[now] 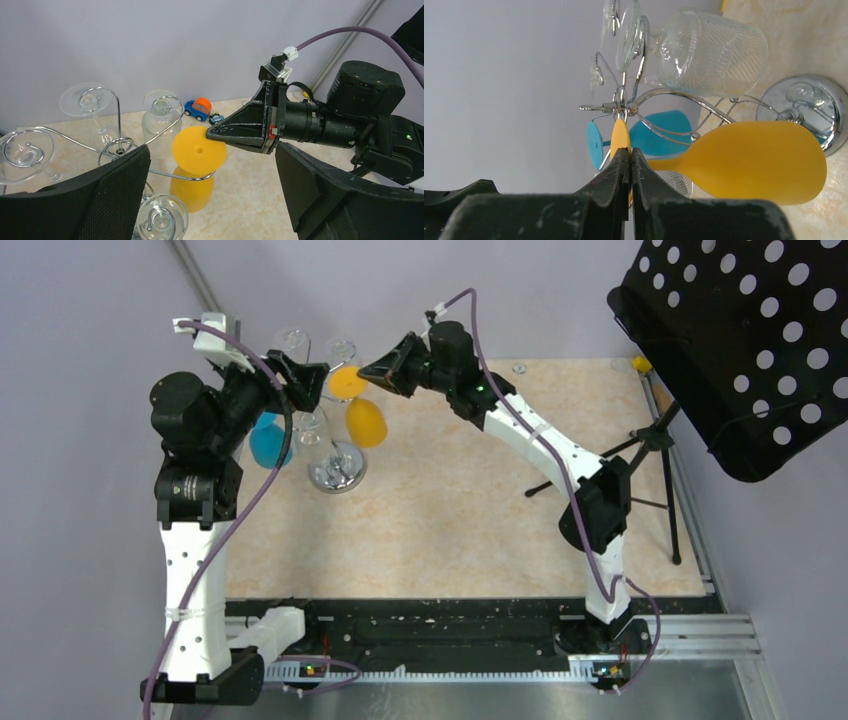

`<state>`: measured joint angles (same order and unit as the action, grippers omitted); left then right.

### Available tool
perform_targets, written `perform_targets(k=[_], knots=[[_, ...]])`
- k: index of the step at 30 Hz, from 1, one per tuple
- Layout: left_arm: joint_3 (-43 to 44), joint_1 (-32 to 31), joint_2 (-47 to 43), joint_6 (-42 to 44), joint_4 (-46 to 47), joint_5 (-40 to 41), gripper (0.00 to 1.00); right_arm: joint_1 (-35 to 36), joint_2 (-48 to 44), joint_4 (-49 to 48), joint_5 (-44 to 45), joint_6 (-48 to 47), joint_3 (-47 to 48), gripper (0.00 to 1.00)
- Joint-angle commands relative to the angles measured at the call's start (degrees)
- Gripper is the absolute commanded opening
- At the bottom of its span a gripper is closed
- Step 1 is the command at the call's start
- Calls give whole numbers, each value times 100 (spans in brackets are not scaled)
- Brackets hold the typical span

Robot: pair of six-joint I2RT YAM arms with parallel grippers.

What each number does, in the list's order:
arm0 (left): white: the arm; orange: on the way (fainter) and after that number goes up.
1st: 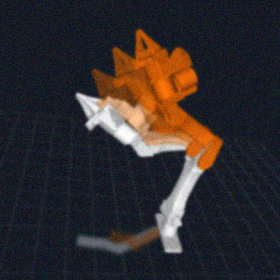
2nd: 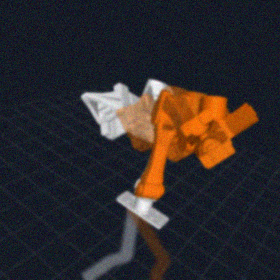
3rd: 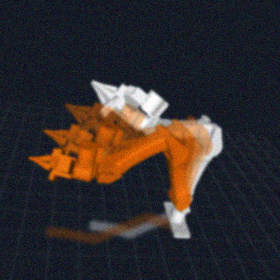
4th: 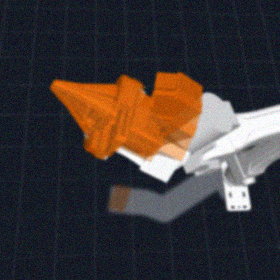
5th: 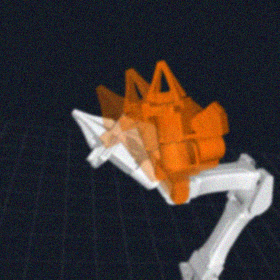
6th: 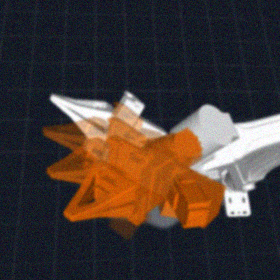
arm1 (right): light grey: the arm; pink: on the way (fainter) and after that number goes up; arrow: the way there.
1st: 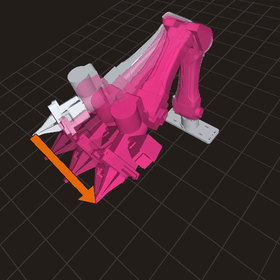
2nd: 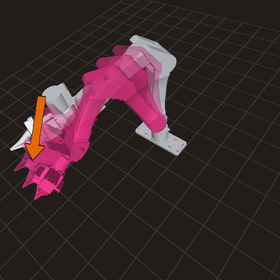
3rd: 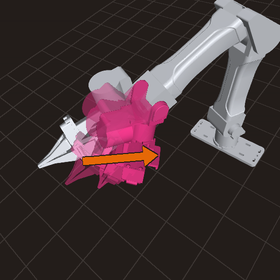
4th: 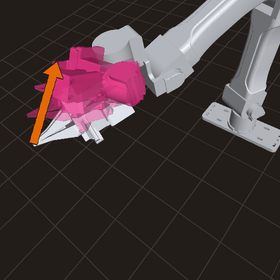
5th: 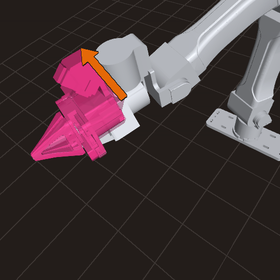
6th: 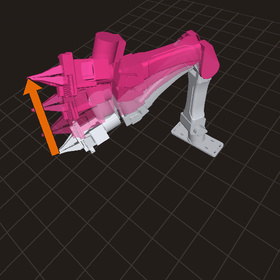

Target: Take the wine glass off the wine glass rack

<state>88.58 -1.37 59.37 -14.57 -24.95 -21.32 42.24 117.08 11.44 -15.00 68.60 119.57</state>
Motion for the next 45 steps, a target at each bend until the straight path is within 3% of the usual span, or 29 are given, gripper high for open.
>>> perform_targets(k=[1, 24, 45], knots=[[-4, -28, -126, 78, 96, 70, 99, 41, -651, -224, 124, 97, -228, 0], [100, -24, -138, 16, 54, 381, 99, 261, -576, -1018, -497, 475, -395, 0], [62, -27, -172, -119, 60, 425, 98, 321, 87, -1499, 475, 61, 60, 0]])
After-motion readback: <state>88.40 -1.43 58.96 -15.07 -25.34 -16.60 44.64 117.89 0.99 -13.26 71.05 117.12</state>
